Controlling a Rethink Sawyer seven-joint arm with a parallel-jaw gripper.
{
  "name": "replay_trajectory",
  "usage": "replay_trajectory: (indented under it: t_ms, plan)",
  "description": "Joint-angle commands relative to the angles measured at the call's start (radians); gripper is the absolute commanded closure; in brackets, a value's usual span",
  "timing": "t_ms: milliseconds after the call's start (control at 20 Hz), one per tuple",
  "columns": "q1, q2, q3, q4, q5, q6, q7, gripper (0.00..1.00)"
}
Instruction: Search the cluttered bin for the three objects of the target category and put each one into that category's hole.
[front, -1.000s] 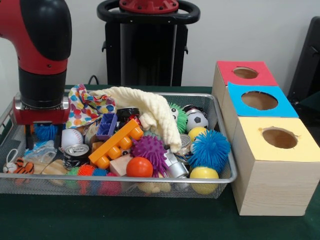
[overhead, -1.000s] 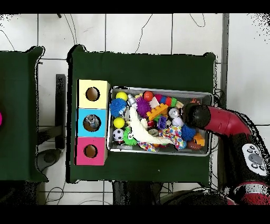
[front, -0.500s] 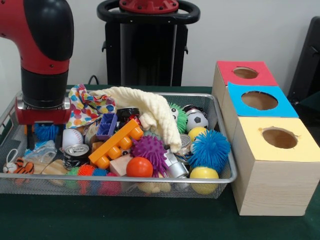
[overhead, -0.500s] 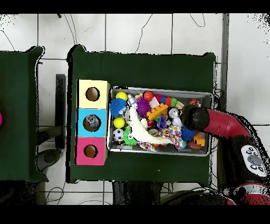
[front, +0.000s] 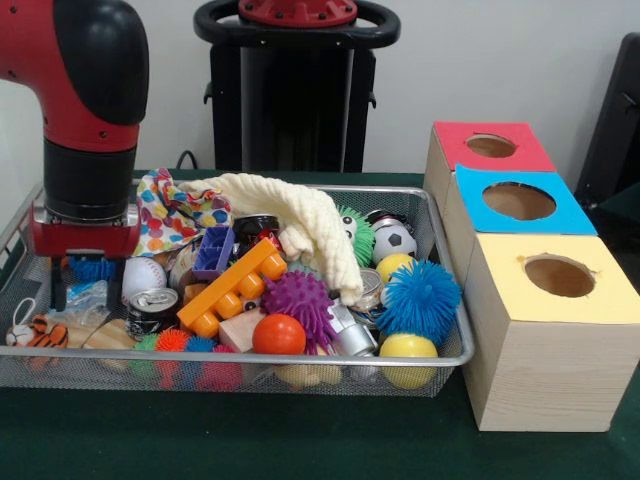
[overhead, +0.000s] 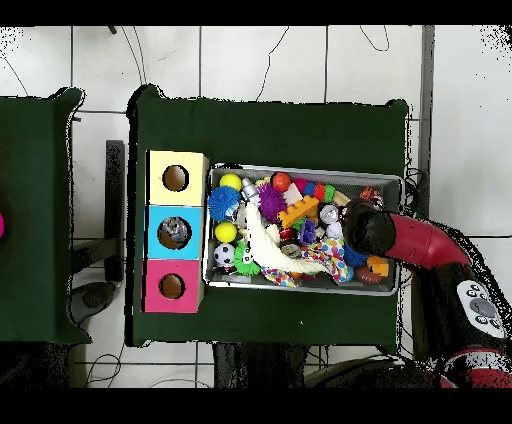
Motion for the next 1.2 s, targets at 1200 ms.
replay_trajectory:
  t_ms: [1200]
  plan:
    - [-0.063,0.095,0.114,0.076,0.064,-0.06,0.179,0.0]
